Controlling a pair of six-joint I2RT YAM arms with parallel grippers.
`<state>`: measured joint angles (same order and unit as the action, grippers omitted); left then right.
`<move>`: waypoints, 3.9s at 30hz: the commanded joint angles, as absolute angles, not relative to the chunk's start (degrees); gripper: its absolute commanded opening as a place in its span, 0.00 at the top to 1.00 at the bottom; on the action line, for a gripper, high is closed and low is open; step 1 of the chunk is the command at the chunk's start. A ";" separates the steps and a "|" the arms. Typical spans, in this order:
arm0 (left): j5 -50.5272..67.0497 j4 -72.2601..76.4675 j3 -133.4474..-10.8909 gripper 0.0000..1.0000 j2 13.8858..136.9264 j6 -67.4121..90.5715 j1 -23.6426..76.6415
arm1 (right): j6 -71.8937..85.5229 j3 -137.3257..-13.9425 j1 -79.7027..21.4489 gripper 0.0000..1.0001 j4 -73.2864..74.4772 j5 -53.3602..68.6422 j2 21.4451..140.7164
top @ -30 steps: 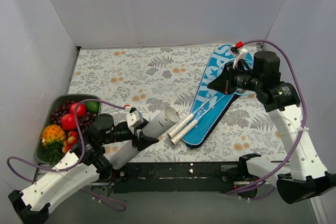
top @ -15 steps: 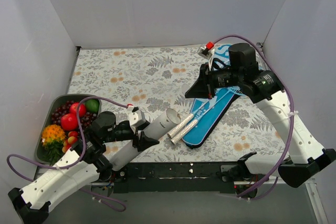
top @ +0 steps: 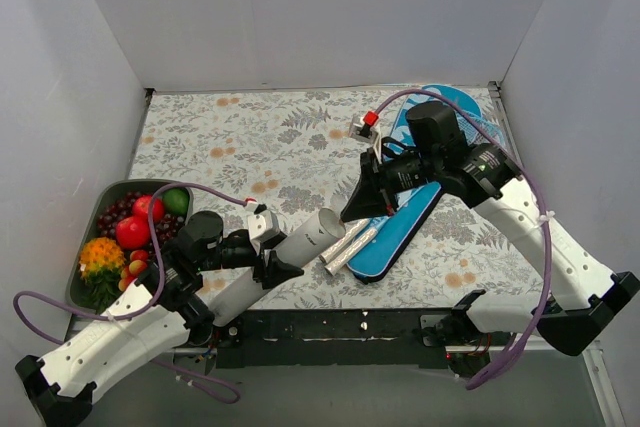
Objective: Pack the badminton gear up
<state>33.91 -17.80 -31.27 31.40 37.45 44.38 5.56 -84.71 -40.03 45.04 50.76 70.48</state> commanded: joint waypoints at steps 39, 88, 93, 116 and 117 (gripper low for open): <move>36.74 -16.79 -31.46 0.39 27.25 37.97 45.00 | 6.24 -81.39 -50.97 0.99 38.93 51.77 72.77; 35.07 -16.00 -29.44 0.39 20.83 38.67 45.44 | 13.01 -88.15 -53.09 0.97 39.72 40.35 73.74; 35.07 -16.00 -29.36 0.39 20.48 38.67 45.44 | 13.18 -87.36 -53.00 0.99 40.08 37.89 73.74; 33.58 -15.20 -29.53 0.39 20.74 38.58 45.53 | 13.10 -74.18 -60.81 0.99 40.26 32.87 70.58; 33.49 -15.21 -29.62 0.39 21.09 38.41 45.53 | 13.10 -74.27 -62.13 0.99 40.08 32.78 70.49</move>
<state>33.04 -20.12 -27.79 20.23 35.90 45.15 13.58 -77.25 -56.69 37.15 33.12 68.23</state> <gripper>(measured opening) 0.620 0.022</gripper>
